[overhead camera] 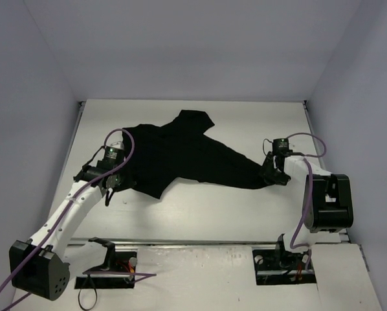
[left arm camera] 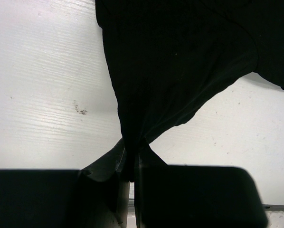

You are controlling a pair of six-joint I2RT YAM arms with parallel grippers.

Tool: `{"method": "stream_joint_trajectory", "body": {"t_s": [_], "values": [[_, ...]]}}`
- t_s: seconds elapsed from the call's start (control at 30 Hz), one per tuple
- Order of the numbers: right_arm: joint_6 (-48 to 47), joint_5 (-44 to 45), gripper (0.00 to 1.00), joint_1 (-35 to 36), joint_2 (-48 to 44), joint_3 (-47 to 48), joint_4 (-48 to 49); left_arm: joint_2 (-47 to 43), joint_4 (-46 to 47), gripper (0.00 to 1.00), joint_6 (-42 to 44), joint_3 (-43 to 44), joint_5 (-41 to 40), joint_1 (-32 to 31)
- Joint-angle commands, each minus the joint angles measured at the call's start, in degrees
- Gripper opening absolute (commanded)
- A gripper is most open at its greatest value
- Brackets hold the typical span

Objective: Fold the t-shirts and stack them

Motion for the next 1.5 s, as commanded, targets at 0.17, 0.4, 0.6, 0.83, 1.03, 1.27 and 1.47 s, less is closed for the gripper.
{"method": "stream_joint_trajectory", "body": {"t_s": [0.17,0.4,0.6,0.83,1.03,1.27,1.47], "values": [[1.2,-0.2,0.22,0.2,3.6,-3.2,0.5,-1.5,-1.1,0.0,1.4,4.0,0.6,0.7],[-0.2,2.3,0.0,1.4,-4.4,0.6,-2.0,-2.0,-2.4,0.0,2.9,9.6,1.7,2.7],[-3.1,4.6,0.0,3.6,-14.5,16.5,-11.1,-2.0,-2.0,0.0,6.2,26.4,4.0,3.1],[-5.9,0.0,0.0,3.9,-18.5,41.7,-15.6,-0.5,-1.9,0.0,8.7,50.7,1.9,3.5],[-8.2,-6.1,0.0,3.9,-18.5,58.1,-16.1,-0.5,3.7,0.0,9.1,63.4,3.4,3.5],[-9.4,-10.8,0.0,3.9,-19.9,69.5,-16.1,-0.4,5.6,0.0,9.5,74.3,8.6,3.4],[-8.7,-11.3,0.0,3.9,-23.3,70.7,-16.2,-1.6,5.1,0.0,8.2,77.7,10.0,3.4]]}}
